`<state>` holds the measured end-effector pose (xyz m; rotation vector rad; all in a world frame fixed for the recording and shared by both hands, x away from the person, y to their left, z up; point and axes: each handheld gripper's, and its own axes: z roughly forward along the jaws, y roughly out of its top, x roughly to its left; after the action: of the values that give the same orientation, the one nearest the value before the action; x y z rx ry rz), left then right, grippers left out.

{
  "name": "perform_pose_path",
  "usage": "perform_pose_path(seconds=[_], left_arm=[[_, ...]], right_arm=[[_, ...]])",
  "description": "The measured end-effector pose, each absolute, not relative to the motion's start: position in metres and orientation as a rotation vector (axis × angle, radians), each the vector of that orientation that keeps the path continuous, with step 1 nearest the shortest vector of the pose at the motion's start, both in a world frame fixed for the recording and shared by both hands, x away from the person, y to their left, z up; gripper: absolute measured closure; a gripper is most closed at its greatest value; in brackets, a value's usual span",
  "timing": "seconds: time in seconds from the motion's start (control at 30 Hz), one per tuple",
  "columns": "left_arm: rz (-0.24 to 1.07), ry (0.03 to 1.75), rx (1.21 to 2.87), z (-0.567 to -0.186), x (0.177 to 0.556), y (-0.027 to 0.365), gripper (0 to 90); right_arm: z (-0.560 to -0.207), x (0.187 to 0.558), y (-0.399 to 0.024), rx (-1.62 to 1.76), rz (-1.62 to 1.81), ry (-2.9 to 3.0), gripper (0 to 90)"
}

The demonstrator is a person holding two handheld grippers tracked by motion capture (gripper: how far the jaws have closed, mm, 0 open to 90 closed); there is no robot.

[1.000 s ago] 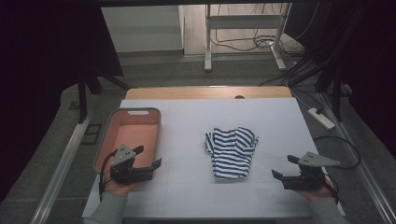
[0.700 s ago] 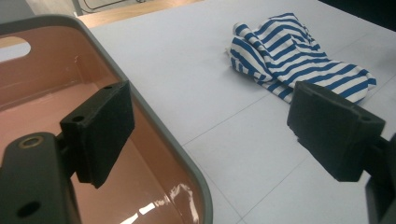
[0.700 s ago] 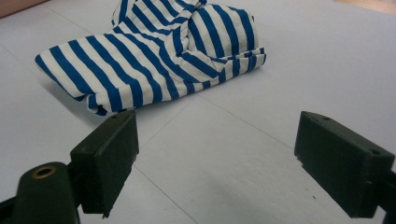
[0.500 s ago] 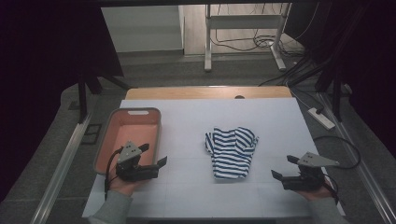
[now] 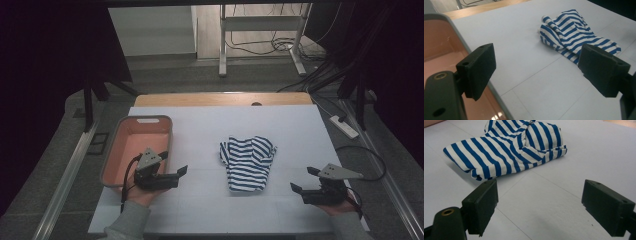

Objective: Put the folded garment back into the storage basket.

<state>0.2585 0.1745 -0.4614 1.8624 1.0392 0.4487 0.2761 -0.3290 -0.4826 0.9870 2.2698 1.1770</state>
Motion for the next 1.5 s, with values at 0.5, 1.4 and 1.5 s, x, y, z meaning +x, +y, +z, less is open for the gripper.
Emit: perform_pose_path(seconds=[0.5, 1.4, 1.5], left_arm=[[0.436, 1.028, 1.858, -0.46, 0.266, 0.159, 15.0], [0.417, 0.971, 1.885, -0.448, 0.283, 0.132, 15.1], [0.416, 0.967, 1.886, -0.447, 0.285, 0.129, 15.0]], right_arm=[[-0.483, 0.276, -0.329, 0.988, 1.178, 2.273, 14.5], [-0.484, 0.277, -0.329, 0.991, 1.181, 2.275, 14.4], [-0.484, 0.277, -0.329, 0.99, 1.181, 2.276, 14.4]])
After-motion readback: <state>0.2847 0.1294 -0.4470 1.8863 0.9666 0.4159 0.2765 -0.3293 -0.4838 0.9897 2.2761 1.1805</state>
